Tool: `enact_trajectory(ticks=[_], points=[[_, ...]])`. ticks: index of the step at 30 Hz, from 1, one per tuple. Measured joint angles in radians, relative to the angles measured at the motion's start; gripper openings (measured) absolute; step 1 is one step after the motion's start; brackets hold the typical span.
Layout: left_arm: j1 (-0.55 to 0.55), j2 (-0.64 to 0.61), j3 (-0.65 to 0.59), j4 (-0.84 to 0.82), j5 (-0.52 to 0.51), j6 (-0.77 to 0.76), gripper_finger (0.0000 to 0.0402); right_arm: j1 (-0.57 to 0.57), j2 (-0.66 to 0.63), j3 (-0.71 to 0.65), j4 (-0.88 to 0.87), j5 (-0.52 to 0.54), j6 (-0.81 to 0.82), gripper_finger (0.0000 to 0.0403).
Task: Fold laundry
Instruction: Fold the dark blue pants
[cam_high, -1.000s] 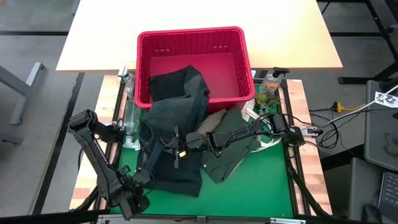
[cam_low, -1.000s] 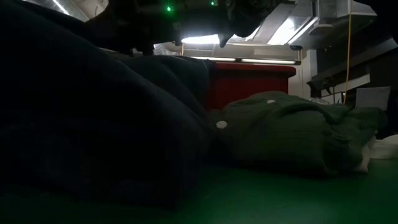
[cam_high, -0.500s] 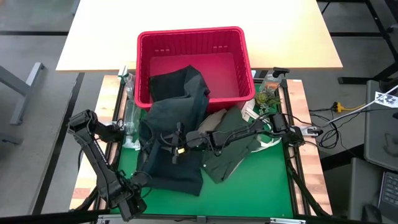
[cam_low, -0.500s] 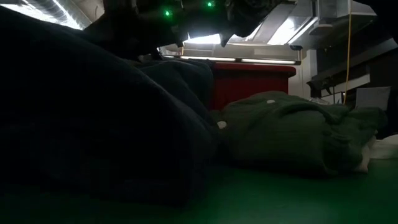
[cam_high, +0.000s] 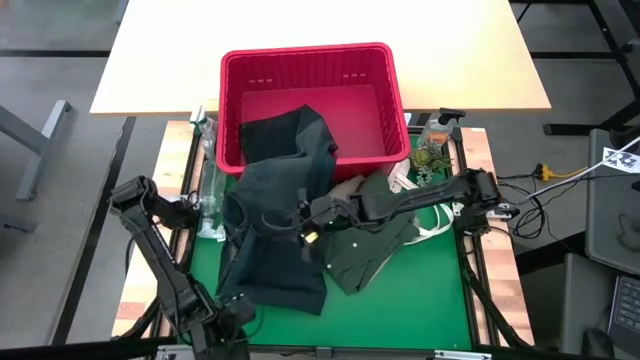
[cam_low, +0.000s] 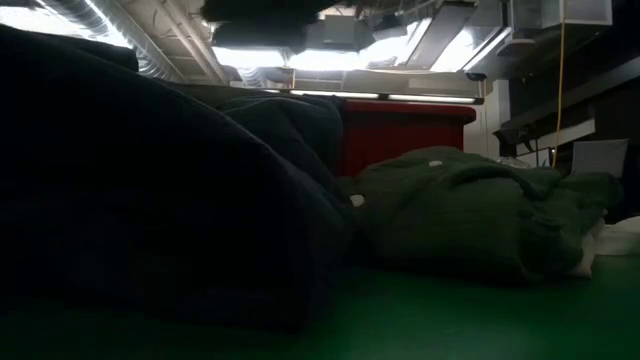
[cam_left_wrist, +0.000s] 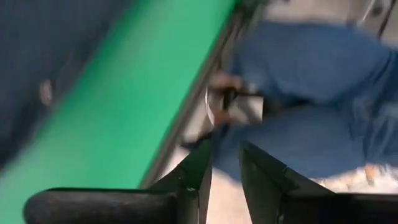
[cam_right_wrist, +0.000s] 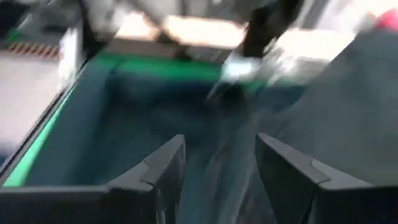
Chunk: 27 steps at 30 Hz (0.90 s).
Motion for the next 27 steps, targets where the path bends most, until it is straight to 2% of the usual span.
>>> enact_trajectory(ticks=[3,6,8,14,20,25,27], points=[[0.037,0.0,0.0,0.003,-0.1,0.068,0.0068,0.035,-0.022,0.0,-0.126,-0.085,0.002,0.0195],[0.083,-0.001,0.0,-0.022,-0.167,0.126,0.0064,0.095,-0.023,-0.003,-0.188,-0.102,0.002,0.0195],[0.118,-0.003,0.0,-0.05,-0.177,0.162,0.0061,0.136,-0.024,-0.02,-0.192,-0.079,0.002,0.0195],[0.221,-0.05,0.0,-0.18,-0.191,0.269,0.0053,0.217,-0.023,-0.064,-0.213,0.097,0.001,0.0195],[0.311,-0.13,0.001,-0.357,-0.2,0.39,0.0041,0.22,-0.025,-0.064,-0.292,0.098,0.0,0.0195],[0.35,-0.154,-0.044,-0.512,-0.204,0.355,0.0035,0.204,-0.03,-0.064,-0.341,0.126,-0.011,0.0195],[0.363,-0.154,-0.081,-0.536,-0.202,0.331,0.0035,0.192,-0.02,-0.073,-0.296,0.127,-0.013,0.0195]])
